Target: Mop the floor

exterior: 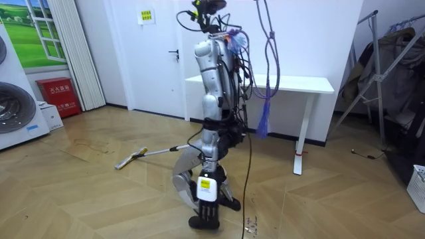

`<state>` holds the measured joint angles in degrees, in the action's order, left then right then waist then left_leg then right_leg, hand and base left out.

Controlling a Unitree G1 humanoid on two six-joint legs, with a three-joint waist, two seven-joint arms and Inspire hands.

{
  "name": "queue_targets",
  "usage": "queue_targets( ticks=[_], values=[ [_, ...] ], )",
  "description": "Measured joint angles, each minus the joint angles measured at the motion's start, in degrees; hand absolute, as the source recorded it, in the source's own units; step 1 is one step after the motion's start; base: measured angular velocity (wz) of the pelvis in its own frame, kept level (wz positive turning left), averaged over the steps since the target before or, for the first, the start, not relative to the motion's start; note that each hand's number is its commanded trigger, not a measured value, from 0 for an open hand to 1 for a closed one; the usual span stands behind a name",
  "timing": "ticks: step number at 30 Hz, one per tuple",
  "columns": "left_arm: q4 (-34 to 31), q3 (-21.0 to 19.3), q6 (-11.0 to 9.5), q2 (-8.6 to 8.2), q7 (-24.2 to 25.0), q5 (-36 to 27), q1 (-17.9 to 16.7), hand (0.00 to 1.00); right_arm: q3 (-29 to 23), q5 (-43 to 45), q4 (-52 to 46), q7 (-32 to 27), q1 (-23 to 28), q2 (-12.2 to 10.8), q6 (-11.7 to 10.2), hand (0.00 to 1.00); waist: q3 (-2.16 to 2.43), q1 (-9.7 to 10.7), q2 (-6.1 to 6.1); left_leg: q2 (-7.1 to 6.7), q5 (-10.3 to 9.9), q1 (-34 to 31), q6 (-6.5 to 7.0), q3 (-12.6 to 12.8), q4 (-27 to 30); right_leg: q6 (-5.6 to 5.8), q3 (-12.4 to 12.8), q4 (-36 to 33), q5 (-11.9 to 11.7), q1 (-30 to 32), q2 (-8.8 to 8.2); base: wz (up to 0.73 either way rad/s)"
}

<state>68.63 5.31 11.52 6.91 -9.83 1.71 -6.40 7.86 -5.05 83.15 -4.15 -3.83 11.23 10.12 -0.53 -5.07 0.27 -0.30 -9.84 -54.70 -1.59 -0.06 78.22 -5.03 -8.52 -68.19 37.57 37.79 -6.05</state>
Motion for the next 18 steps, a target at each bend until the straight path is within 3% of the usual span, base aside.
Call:
queue_targets(
  ticks=[1, 3, 4, 5, 6, 7, 8, 9, 10, 11, 12, 13, 14, 15, 16, 18],
  values=[
    [0.0, 0.7, 0.2, 0.02, 0.0, 0.0, -0.4, 0.00, 0.1, 0.1, 0.1, 0.2, -2.2, 0.6, 0.4, 1.00, -0.11, -1.0, -0.42, 0.15, 4.9, -2.5, -0.28, 0.0, 3.7, -0.27, 0.5, -1.1, 0.4, 0.2, 0.15, -0.31],
    [0.0, 2.0, 0.0, 0.13, 0.3, -0.1, -0.7, 0.00, 2.0, -1.3, 0.0, 0.9, -5.6, 1.8, 0.5, 1.00, -0.29, -2.3, -0.49, 0.60, 4.2, -4.2, 0.45, 0.4, 6.1, -0.53, 0.7, -1.8, 0.6, 0.1, 0.34, -0.25],
    [-0.1, 2.2, -0.4, 0.33, 0.6, -0.3, -0.5, 0.00, 3.0, -2.3, -0.1, 1.7, -8.0, 2.4, 0.5, 1.00, -0.59, -3.0, -0.90, 0.93, 3.1, -3.9, 1.20, 1.5, 3.1, -0.40, 1.2, -1.8, 0.7, 0.2, 0.27, -0.10],
    [-0.3, 2.3, -0.8, 0.63, 0.8, -0.3, -0.2, 0.00, 4.0, -3.7, -0.2, 2.3, -10.4, 3.0, 0.5, 1.00, -1.12, -3.1, -1.26, 0.80, 1.4, -2.4, 0.99, 1.6, -3.8, -0.04, 1.6, -1.6, 0.9, 0.4, 0.21, 0.00],
    [-0.3, 2.4, -1.0, 0.88, 0.9, -0.3, 0.0, 0.00, 4.4, -4.4, -0.3, 2.4, -11.1, 3.1, 0.4, 1.00, -1.21, -3.0, -1.36, 0.78, 0.7, -1.5, 0.77, 1.6, -8.0, 0.27, 1.5, -1.3, 0.9, 0.4, 0.14, 0.19],
    [-0.4, 2.5, -1.1, 1.46, 1.5, -0.2, 0.5, 0.00, 4.6, -6.3, -0.9, 2.7, -11.6, 3.4, 0.3, 1.00, -1.25, -3.0, -1.43, 0.74, -2.8, 0.1, 0.57, 1.8, -14.1, 1.37, 1.6, -0.7, 1.3, 0.4, 0.07, 0.37],
    [-0.8, 2.6, -1.1, 1.70, 1.9, 0.1, 1.1, 0.00, 4.5, -7.9, -1.3, 3.1, -11.7, 3.7, 0.3, 1.00, -1.17, -3.0, -1.35, 0.47, -6.5, 1.3, 1.79, 2.6, -17.3, 2.29, 1.6, 0.5, 1.4, 0.2, 0.05, 0.39],
    [-0.9, 2.6, -1.1, 1.74, 2.0, 0.1, 1.5, 0.00, 4.4, -8.6, -1.4, 3.1, -11.6, 3.8, 0.3, 1.00, -0.85, -3.0, -0.77, 0.29, -7.6, 1.5, 3.56, 3.1, -18.4, 2.58, 1.6, 1.4, 1.2, 0.1, -0.12, 0.36],
    [-0.9, 2.7, -1.1, 1.74, 2.3, 0.1, 2.3, 0.00, 4.3, -9.5, -1.3, 3.5, -10.9, 3.9, 0.2, 1.00, -1.13, -2.9, -1.17, -0.56, -8.0, 2.3, 4.35, 4.0, -20.3, 3.41, 1.6, 3.5, 0.6, -0.8, -1.26, 0.29],
    [-1.1, 2.8, -1.0, 1.63, 3.0, 0.1, 2.6, 0.00, 4.4, -10.5, -0.7, 3.9, -9.9, 4.5, 0.0, 1.00, -0.93, -2.8, -1.06, -1.70, -9.0, 3.6, 6.09, 4.7, -21.8, 4.72, 2.1, 5.5, -0.4, -2.1, -2.00, 0.25],
    [-1.1, 2.7, -1.0, 1.56, 3.0, 0.1, 2.8, 0.00, 4.4, -10.9, -0.4, 4.1, -9.2, 4.9, -0.1, 1.00, -0.90, -2.7, -0.95, -2.50, -9.5, 4.1, 6.82, 4.8, -22.1, 4.86, 3.5, 5.2, -0.7, -2.4, -2.09, 0.28],
    [-1.3, 2.6, -0.8, 1.58, 2.9, 0.1, 3.0, 0.00, 4.4, -11.1, -0.2, 4.1, -7.3, 6.3, -0.2, 1.00, -0.94, -2.2, -0.58, -4.15, -10.9, 5.0, 8.08, 4.9, -21.8, 5.01, 5.6, 0.5, -3.8, -0.8, -2.20, 0.44],
    [-2.1, 2.6, -0.7, 1.44, 2.8, 0.3, 3.5, 0.00, 4.4, -10.9, -0.2, 3.8, -4.4, 7.8, -0.2, 1.00, -0.65, -1.4, 0.89, -5.19, -12.6, 5.8, 9.07, 4.8, -20.8, 5.80, 7.8, -5.9, -9.9, 2.1, -2.12, 0.41],
    [-2.9, 2.1, -1.0, 1.47, 2.6, 0.5, 3.4, 0.00, 4.4, -10.7, -0.3, 2.9, -1.7, 8.7, -0.1, 1.00, -0.32, -1.6, 1.97, -5.53, -14.5, 7.0, 10.09, 4.5, -20.0, 6.22, 10.0, -10.9, -15.7, 4.5, -0.67, 0.18],
    [-3.2, 2.0, -1.3, 1.58, 2.4, 0.6, 3.4, 0.00, 4.4, -10.5, -0.3, 2.6, -0.7, 8.8, -0.1, 1.00, -0.22, -1.6, 2.59, -5.48, -15.5, 7.5, 10.27, 4.4, -19.6, 6.38, 10.5, -12.7, -17.1, 5.7, 0.27, -0.14],
    [-4.1, 1.6, -1.6, 1.82, 1.7, 0.6, 3.5, 0.00, 4.4, -10.4, -0.7, 1.6, 1.5, 8.3, 0.0, 1.00, -0.25, -0.8, 3.66, -5.45, -17.5, 9.1, 11.07, 4.3, -19.5, 6.30, 10.2, -14.5, -16.9, 10.2, 1.89, -0.09]
  ],
)
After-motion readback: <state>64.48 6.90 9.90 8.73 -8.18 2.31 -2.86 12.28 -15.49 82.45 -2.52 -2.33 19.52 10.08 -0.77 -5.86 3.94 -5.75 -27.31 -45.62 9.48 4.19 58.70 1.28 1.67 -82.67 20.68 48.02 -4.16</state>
